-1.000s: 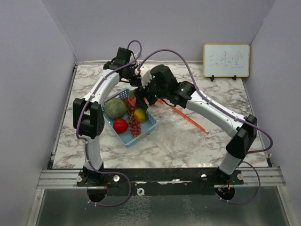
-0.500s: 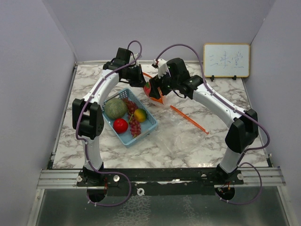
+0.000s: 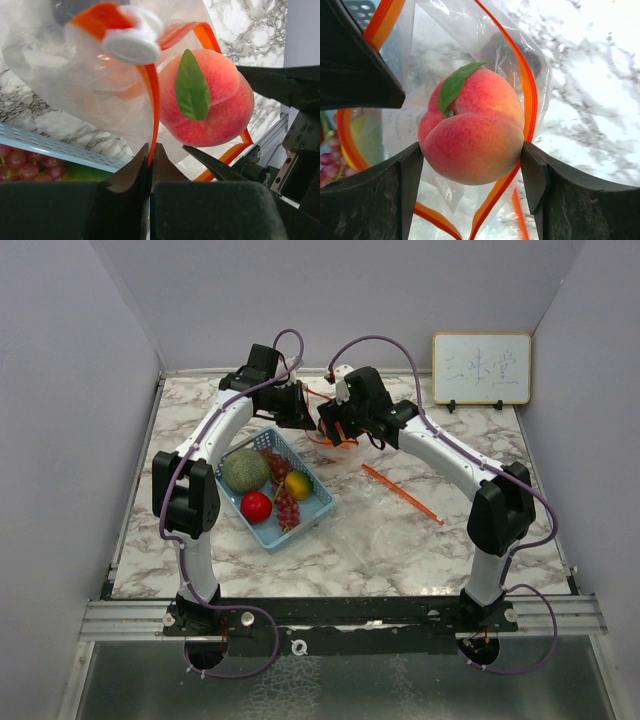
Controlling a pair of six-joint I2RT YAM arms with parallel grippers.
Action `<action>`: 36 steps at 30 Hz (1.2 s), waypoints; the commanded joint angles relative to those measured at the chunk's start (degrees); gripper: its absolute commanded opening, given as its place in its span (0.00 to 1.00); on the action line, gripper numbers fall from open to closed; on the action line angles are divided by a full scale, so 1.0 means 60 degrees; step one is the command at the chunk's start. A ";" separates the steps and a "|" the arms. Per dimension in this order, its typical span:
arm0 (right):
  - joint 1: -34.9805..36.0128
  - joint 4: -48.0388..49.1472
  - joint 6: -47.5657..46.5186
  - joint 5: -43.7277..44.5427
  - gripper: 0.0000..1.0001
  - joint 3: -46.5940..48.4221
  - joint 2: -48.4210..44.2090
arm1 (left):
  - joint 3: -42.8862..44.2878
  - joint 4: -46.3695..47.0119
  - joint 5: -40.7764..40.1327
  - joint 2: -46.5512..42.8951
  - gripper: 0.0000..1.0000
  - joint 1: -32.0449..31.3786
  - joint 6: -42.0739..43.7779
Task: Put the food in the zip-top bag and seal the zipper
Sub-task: Place the fake fruit in the zipper food storage bag.
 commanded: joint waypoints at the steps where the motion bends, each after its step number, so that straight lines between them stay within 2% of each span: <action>1: 0.0008 -0.0067 -0.0311 0.0519 0.85 0.0679 -0.0038 | 0.0489 0.0131 0.0555 -0.0291 0.00 -0.0030 -0.0199; 3: 0.0008 -0.0007 -0.0361 0.0045 0.98 0.0777 -0.0252 | 0.0600 0.0188 0.0578 -0.0202 0.00 -0.0026 -0.0303; 4: 0.0008 0.0065 -0.0406 -0.0225 1.00 0.0804 -0.0382 | 0.0662 0.0224 0.0580 -0.0159 0.00 -0.0023 -0.0333; 9: 0.0047 0.0004 -0.0477 -0.1408 1.00 0.1066 -0.1063 | 0.0945 0.0264 0.0516 0.0130 0.00 -0.0022 -0.0457; 15: 0.0796 -0.0421 -0.0304 -0.1545 1.00 0.0878 -0.1522 | 0.1027 0.0291 0.0492 0.0294 0.00 -0.0024 -0.0495; 21: 0.0887 -0.0213 0.0131 -0.1730 1.00 0.0579 -0.1816 | 0.0940 0.0280 0.0494 0.0290 0.00 -0.0028 -0.0493; 25: 0.0887 -0.0435 0.0053 -0.2611 1.00 0.0799 -0.1682 | 0.0840 0.0255 0.0395 0.0187 0.00 -0.0029 -0.0465; 26: 0.0887 -0.0448 0.0060 -0.2895 0.99 0.0778 -0.1669 | 0.0811 0.0328 0.0449 0.0159 0.00 -0.0022 -0.0516; 28: 0.0901 -0.0428 0.0261 -0.3064 0.98 0.0636 -0.1697 | 0.0413 0.1160 0.1390 0.0022 0.00 0.0063 -0.1143; 31: 0.0898 -0.0228 0.0836 -0.1503 0.99 0.0219 -0.2018 | -0.0305 0.2826 0.2196 -0.0375 0.00 0.0111 -0.2300; 34: 0.0874 -0.0148 0.1097 0.0536 1.00 0.0030 -0.2252 | -0.0262 0.2912 0.2154 -0.0468 0.00 0.0123 -0.2436; 36: 0.0754 -0.0740 0.1296 0.1372 1.00 0.0492 -0.1936 | -0.0268 0.2950 0.2422 -0.0484 0.00 0.0151 -0.2555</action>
